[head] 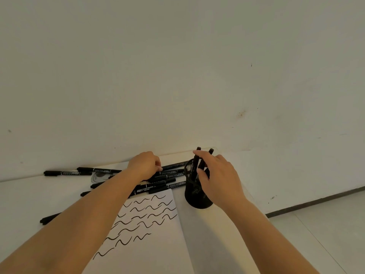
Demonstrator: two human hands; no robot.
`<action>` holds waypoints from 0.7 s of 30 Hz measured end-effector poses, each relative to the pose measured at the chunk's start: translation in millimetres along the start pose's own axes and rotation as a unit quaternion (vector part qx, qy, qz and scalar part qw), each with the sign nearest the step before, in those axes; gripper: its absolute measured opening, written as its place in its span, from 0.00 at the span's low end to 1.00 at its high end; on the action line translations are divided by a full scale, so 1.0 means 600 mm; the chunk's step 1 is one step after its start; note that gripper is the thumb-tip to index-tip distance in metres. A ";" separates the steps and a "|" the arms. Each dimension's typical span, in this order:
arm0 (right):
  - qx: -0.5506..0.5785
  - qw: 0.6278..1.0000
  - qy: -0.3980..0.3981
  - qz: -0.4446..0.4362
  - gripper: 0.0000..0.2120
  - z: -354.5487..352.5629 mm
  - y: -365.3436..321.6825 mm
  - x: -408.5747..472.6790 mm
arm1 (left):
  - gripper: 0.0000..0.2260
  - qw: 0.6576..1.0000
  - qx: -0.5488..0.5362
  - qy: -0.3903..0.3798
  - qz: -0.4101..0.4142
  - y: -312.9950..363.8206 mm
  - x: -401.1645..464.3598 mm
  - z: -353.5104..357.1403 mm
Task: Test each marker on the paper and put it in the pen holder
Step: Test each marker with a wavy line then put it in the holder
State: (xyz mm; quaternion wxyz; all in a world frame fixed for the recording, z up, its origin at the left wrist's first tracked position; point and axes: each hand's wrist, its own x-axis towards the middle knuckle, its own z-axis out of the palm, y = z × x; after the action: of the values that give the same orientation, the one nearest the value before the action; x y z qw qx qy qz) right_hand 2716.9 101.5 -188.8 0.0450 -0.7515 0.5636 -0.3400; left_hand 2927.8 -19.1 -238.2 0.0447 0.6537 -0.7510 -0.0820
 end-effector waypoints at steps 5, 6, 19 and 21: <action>-0.003 1.000 0.003 -0.001 0.19 0.001 0.004 0.001 | 0.10 0.999 -0.021 -0.002 -0.033 0.007 0.001 0.011; -0.015 1.000 -0.001 -0.004 0.20 0.002 0.004 0.000 | 0.11 0.999 -0.019 0.009 -0.034 0.006 0.000 0.012; 0.284 0.953 -0.010 0.108 0.08 0.014 -0.074 -0.072 | 0.03 0.956 -0.285 0.068 0.001 -0.009 -0.192 -0.059; 0.360 0.913 -0.078 0.175 0.05 0.033 -0.090 -0.085 | 0.04 0.945 -0.321 0.055 0.020 -0.003 -0.242 -0.056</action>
State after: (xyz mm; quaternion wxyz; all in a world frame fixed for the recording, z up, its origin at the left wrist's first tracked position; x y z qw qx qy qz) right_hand 2765.2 159.6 -203.1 0.4145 -0.5981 0.5203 -0.4469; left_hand 2955.8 122.1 -199.6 0.2947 0.5931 -0.6944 -0.2815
